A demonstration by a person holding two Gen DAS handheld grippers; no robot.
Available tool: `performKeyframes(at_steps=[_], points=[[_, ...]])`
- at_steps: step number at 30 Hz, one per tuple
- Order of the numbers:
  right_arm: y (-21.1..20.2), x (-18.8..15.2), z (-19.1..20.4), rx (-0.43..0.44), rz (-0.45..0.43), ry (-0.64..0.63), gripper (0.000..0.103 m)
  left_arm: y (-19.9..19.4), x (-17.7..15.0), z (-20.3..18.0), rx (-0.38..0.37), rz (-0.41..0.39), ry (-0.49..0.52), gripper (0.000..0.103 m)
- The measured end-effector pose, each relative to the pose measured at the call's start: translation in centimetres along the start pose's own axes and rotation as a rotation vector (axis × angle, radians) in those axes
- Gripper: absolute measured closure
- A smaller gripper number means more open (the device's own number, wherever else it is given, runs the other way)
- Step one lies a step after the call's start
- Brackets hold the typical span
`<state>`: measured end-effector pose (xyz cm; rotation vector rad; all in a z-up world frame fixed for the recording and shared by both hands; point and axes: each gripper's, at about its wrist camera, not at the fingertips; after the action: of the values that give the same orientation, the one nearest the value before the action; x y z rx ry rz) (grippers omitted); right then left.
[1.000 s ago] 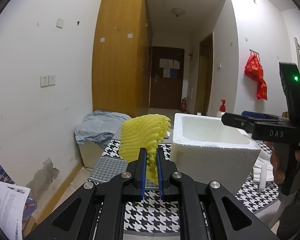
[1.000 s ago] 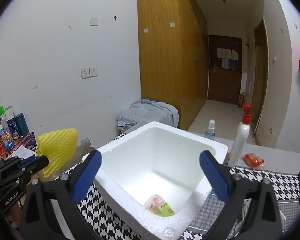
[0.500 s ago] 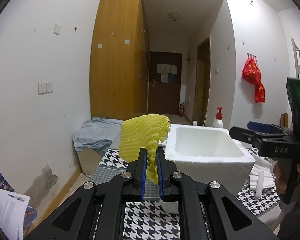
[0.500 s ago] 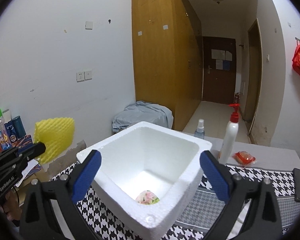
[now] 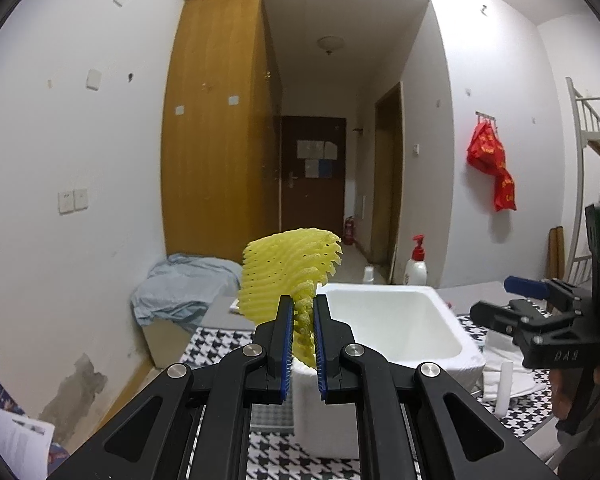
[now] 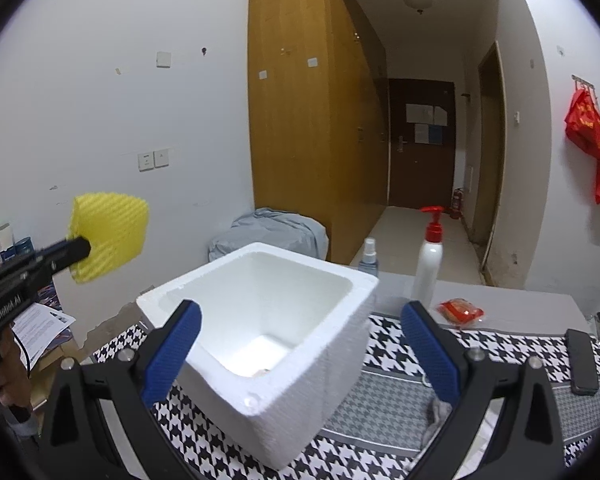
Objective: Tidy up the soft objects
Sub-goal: 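Lower the yellow net into the foam box and open the left gripper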
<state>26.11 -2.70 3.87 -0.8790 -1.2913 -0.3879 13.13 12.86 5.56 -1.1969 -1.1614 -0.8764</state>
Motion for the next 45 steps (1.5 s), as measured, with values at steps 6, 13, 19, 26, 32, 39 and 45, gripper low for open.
performKeyframes(at_steps=[6,13,19,26,32,39,45], points=[[-1.2,-0.6,-1.6,-0.042,-0.007,0.018,0.001,0.4,1.0,-1.5,-0.021,-0.020,0.029,0.092],[-2.6,-1.8,-3.9,-0.090,-0.007,0.058,0.001,1.8,1.6,-3.3,-0.075,-0.004,0.053,0.092],[-3.5,-2.7,-5.7,-0.137,-0.003,0.088,0.001,3.0,2.0,-4.9,-0.116,0.008,0.077,0.092],[-4.3,-3.6,-7.2,-0.175,0.007,0.108,0.001,4.3,1.9,-6.2,-0.156,0.041,0.088,0.092],[-4.7,-4.2,-8.1,-0.194,0.011,0.117,0.001,5.3,1.6,-7.0,-0.179,0.078,0.085,0.092],[-4.7,-4.6,-8.9,-0.202,0.020,0.132,0.001,5.8,1.3,-7.5,-0.186,0.108,0.082,0.092],[-4.9,-4.9,-9.2,-0.205,0.023,0.139,0.001,6.6,1.0,-7.8,-0.187,0.138,0.074,0.092]])
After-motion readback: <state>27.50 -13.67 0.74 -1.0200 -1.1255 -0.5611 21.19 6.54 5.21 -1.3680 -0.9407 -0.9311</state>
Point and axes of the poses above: each gripper's, at about its wrist camera, not at the fingertips, and y roughly the way its jaws point, z to its left, x to its top, and after that the axes turned 1 degree about -y, right-handed
